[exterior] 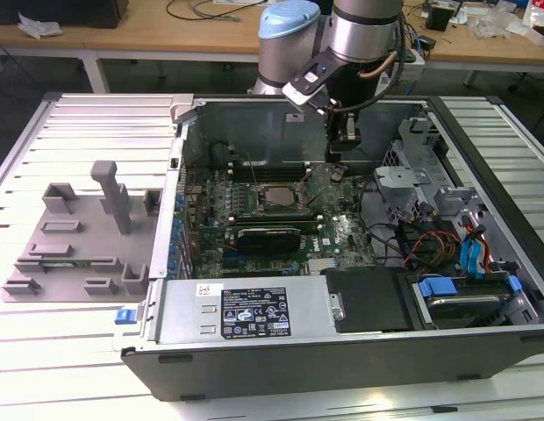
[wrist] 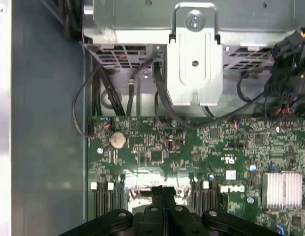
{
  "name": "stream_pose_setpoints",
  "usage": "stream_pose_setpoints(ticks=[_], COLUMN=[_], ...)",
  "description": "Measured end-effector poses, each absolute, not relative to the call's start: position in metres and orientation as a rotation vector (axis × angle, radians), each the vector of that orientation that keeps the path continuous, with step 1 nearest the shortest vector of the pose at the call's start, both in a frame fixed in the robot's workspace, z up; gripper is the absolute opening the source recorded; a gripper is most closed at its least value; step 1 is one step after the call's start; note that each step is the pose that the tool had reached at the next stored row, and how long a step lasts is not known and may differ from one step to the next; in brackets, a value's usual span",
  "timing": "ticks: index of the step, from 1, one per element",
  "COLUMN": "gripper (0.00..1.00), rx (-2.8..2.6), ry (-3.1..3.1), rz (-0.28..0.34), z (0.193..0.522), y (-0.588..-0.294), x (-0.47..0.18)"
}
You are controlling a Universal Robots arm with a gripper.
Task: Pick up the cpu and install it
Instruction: 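Close the cpu cover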
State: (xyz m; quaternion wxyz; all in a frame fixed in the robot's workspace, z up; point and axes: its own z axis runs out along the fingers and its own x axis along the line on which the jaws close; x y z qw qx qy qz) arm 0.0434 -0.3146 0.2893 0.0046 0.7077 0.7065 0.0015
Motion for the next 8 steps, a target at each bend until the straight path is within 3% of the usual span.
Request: stream_pose_setpoints(ticks=[8], gripper=[0.11], rx=[2.217], ry=[2.213], rz=[0.005], z=[0.2893], y=[-0.3146], x=[0.0552])
